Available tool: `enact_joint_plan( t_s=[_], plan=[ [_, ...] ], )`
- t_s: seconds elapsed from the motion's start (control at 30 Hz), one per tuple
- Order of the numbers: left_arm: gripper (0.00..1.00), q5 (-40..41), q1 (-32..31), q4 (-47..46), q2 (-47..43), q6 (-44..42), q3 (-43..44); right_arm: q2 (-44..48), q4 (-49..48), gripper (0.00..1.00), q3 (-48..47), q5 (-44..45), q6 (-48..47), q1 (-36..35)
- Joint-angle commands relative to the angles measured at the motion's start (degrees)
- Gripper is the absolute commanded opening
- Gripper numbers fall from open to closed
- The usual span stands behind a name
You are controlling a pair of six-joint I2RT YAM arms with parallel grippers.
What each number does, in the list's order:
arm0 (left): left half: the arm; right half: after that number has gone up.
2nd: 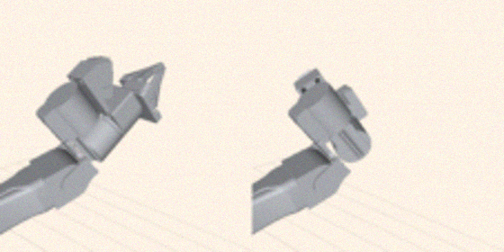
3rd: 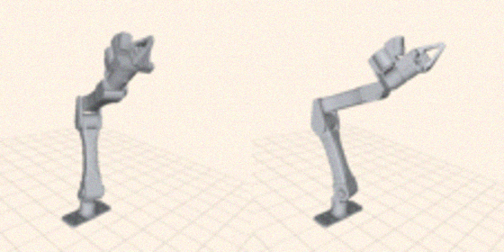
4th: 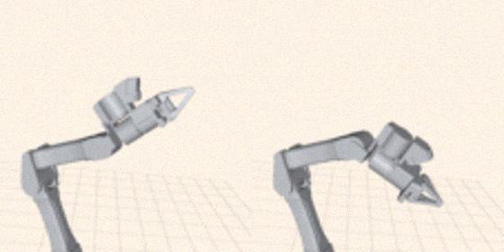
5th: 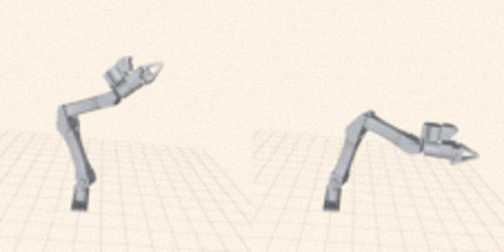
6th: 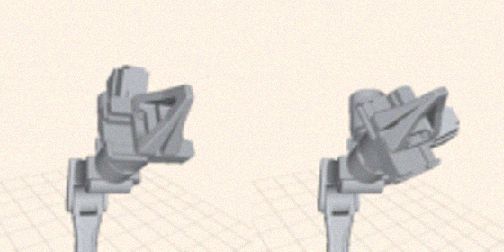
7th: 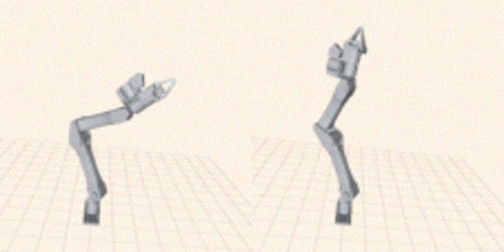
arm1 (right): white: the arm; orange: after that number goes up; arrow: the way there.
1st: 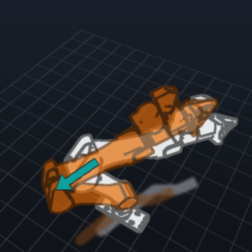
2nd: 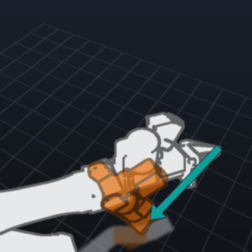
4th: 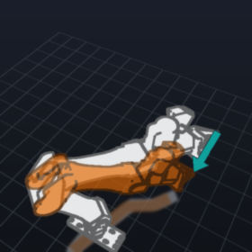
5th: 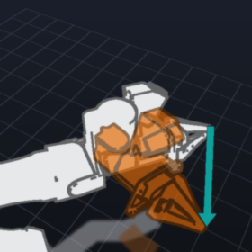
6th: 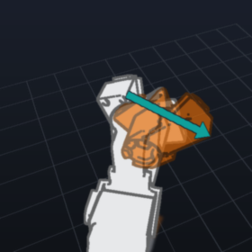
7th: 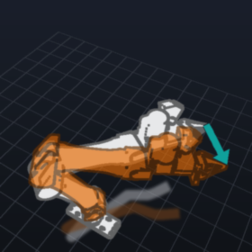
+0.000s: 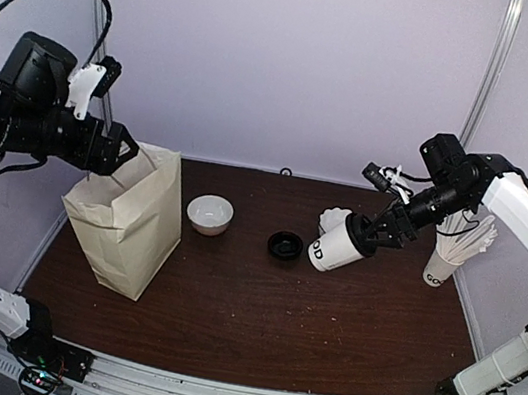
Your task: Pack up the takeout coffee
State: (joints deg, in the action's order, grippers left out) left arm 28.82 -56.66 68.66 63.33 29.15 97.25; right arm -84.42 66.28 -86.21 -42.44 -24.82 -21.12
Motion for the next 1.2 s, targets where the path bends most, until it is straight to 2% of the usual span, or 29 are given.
enact_joint_plan(
  t_s=[0.0, 0.13, 0.27, 0.37, 0.47, 0.63, 0.93, 1.03, 1.17],
  plan=[
    [0.93, 7.1, 0.7, 15.2, 2.5, 12.8, -2.6, 0.1, -1.7, 0.66, 0.9, 12.2, -3.6, -0.1],
    [0.95, 7.5, 3.3, 17.1, 4.4, 13.5, -3.4, -0.5, 0.6, 0.67, 1.6, 22.3, -7.0, -1.1],
    [0.94, 3.4, 8.9, 15.2, 4.2, 12.8, -6.1, -0.7, 3.4, 0.67, 3.4, 33.2, -9.8, -2.6],
    [0.94, -2.0, 13.1, 10.9, 3.4, 10.1, -9.4, -1.2, 5.4, 0.67, 5.1, 37.5, -10.8, -2.7],
    [0.93, -6.8, 15.2, 5.9, 3.3, 8.1, -11.7, -1.5, 6.0, 0.67, 8.2, 39.2, -11.5, -2.7],
    [0.93, -9.1, 16.0, 1.9, 6.0, 5.9, -12.4, -2.2, 4.5, 0.67, 11.8, 41.1, -10.9, -2.7],
    [0.91, -14.0, 19.7, -3.8, 10.8, 3.3, -13.9, -3.8, 3.5, 0.77, 13.0, 41.0, -10.6, -2.7],
    [0.84, -15.7, 19.8, -6.0, 12.0, 1.9, -14.0, -3.2, 3.6, 0.85, 13.2, 40.3, -10.7, -2.6],
    [0.7, -20.7, 19.8, -9.7, 12.9, -0.7, -14.2, -2.5, 4.2, 0.88, 12.7, 39.8, -10.4, -2.6]
  ],
)
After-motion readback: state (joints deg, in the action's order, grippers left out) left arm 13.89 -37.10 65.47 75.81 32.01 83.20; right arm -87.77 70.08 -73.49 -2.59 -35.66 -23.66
